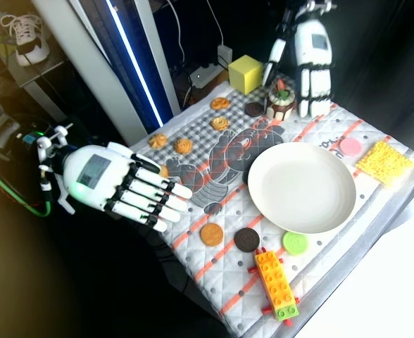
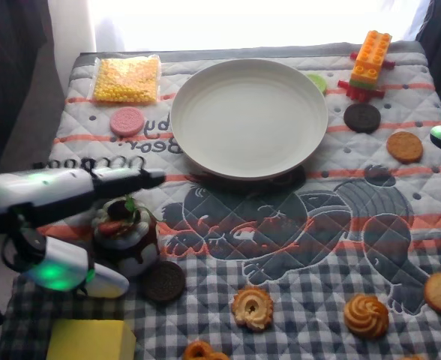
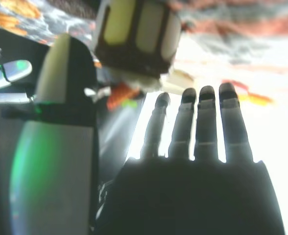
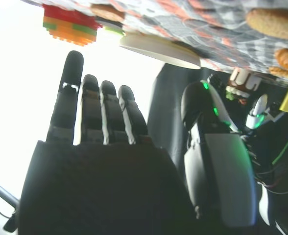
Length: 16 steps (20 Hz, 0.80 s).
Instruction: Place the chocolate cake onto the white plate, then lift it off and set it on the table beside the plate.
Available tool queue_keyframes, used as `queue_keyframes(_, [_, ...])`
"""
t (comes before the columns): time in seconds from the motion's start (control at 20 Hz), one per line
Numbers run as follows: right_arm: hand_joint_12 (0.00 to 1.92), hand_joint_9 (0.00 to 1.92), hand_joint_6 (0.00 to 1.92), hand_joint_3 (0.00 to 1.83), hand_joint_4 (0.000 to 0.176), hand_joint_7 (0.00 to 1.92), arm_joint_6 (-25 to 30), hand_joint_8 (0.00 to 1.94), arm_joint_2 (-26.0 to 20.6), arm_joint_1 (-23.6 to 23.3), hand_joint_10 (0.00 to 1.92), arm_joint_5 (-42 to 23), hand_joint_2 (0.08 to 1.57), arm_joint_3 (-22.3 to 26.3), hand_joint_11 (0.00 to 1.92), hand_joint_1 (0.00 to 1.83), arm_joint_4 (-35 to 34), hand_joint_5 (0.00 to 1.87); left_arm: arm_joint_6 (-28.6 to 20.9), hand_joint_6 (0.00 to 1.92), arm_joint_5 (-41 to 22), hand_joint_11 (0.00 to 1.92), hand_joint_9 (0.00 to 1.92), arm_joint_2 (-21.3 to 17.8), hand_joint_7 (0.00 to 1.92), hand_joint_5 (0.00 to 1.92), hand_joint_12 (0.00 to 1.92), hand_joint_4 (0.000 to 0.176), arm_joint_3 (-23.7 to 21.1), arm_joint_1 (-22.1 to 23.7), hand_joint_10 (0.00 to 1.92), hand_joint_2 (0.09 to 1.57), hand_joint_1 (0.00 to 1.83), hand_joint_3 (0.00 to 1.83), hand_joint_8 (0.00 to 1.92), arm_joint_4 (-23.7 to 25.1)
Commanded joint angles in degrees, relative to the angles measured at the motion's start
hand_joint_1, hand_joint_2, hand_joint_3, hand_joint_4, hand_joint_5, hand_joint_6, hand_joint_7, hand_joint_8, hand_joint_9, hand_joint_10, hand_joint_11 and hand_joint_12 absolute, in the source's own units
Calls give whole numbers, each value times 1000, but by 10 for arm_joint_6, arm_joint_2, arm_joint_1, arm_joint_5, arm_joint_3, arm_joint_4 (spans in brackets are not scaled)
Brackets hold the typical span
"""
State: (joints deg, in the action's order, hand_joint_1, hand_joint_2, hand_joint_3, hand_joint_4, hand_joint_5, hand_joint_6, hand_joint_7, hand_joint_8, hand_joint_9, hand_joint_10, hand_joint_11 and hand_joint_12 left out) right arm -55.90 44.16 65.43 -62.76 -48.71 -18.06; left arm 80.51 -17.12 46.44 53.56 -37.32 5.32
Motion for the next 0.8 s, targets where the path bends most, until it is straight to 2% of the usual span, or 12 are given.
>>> queue_keyframes(0.0, [887, 0, 0, 0, 0, 0, 2, 0, -1, -1, 114, -69, 1320, -2, 0, 397, -3, 0, -3, 41, -52, 1, 157, 0, 197, 154, 1116, 93, 5, 4, 218, 1042, 1042, 2, 76, -7])
queue_keyframes(0.05, [900, 0, 0, 0, 0, 0, 2, 0, -1, -1, 139, -69, 1318, -2, 0, 385, -3, 0, -3, 79, -55, 0, 31, 5, 234, 221, 1572, 95, 6, 0, 916, 1057, 1044, 1, 232, -7])
queue_keyframes(0.1, [862, 0, 0, 0, 0, 0, 2, 0, -1, -1, 120, -69, 1317, -2, 0, 398, -3, 0, -3, 181, -57, 0, 5, 7, 54, 261, 1823, 84, 6, -2, 1406, 1068, 1046, 2, 902, -8])
queue_keyframes(0.15, [883, 0, 0, 0, 0, 0, 2, 0, -1, -1, 136, -69, 1314, -2, 0, 403, -3, 0, -3, 600, -58, 0, 0, 8, 10, 179, 1901, 48, 7, -4, 1743, 1064, 1100, 0, 1354, -9])
queue_keyframes(0.2, [883, 0, 0, 0, 0, 0, 2, 0, -1, -1, 136, -69, 1314, -2, 0, 403, -3, 0, -3, 600, -60, 0, 0, 9, 10, 179, 1901, 48, 8, -6, 1743, 1064, 1100, 0, 1354, -12])
queue_keyframes(0.25, [769, 0, 0, 3, 0, 0, 2, 0, -1, -1, 133, -69, 1327, -2, 0, 414, -4, 0, -3, 1376, -66, 274, 212, 8, 11, 111, 1920, 0, 8, -7, 1914, 1138, 1177, 14, 1880, -14])
queue_keyframes(0.3, [762, 0, 0, 4, 0, 0, 2, 0, -1, 0, 131, -69, 1330, -2, 0, 415, -4, 0, -3, 1467, -69, 318, 236, 6, 8, 98, 1921, 0, 8, -7, 1920, 1159, 1185, 13, 1913, -14])
queue_keyframes(0.35, [938, 5, 0, 1, 0, 0, 2, 0, -1, 0, 167, -69, 1323, -2, 0, 401, -4, 0, -3, 1494, -75, 300, 246, 3, 61, 112, 1921, 0, 6, -7, 1921, 1161, 1199, 10, 1919, -15])
queue_keyframes(0.4, [963, 0, 0, 0, 0, 0, 2, 0, -1, 0, 159, -69, 1320, -2, 0, 394, -4, 0, -3, 1490, -82, 238, 224, -2, 79, 121, 1921, 0, 3, -7, 1921, 1164, 1186, 9, 1921, -15])
queue_keyframes(0.45, [1079, 2, 0, 0, 0, 0, 2, 0, -1, 0, 196, -69, 1318, -2, 0, 386, -4, 0, -3, 1487, -92, 207, 195, -8, 68, 113, 1921, 0, -1, -7, 1921, 1173, 1157, 10, 1921, -14])
queue_keyframes(0.65, [1051, 0, 0, 3, 0, 0, 2, 0, -1, 0, 155, -69, 1325, -2, 0, 390, -5, 0, -3, 1560, -114, 474, 344, -20, 83, 123, 1921, 0, -7, 4, 1921, 1173, 1229, 3, 1921, -8])
queue_keyframes(0.75, [1100, 0, 0, 1, 0, 0, 2, 0, -1, 0, 161, -69, 1325, -3, 0, 415, -5, 0, -3, 1561, -101, 321, 288, -12, 67, 109, 1921, 0, 3, 27, 1921, 1184, 1273, 5, 1921, -3])
